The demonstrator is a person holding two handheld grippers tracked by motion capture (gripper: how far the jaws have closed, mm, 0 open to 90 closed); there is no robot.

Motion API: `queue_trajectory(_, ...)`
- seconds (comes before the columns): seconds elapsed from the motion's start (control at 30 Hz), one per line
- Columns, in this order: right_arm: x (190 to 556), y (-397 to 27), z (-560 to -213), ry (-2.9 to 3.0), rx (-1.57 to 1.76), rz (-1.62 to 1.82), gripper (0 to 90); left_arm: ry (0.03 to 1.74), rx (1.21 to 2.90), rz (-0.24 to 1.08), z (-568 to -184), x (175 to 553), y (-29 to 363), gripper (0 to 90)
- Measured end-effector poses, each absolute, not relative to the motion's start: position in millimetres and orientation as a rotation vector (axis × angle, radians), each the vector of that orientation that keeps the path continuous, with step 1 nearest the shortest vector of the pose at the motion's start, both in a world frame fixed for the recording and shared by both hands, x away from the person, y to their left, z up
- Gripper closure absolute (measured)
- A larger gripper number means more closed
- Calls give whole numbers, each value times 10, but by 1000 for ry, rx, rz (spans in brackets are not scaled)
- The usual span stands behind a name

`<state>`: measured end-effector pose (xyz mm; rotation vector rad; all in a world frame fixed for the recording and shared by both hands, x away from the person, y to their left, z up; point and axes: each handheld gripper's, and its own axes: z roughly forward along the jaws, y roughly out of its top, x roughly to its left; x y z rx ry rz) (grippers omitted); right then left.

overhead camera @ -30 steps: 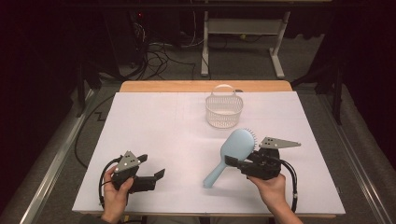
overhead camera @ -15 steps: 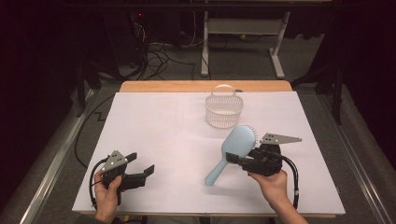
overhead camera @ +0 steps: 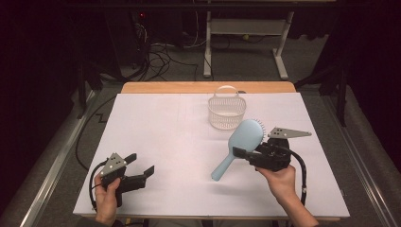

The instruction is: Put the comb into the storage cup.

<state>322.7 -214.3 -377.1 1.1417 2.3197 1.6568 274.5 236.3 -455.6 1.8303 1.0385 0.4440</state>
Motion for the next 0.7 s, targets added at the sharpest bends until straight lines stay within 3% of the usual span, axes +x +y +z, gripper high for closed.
queue_trajectory(0.7, 3414, -2244, -3593, 2284, 1172, 1632, 562, 1026, 1826, 449, -4600, 2738, 2341, 160)
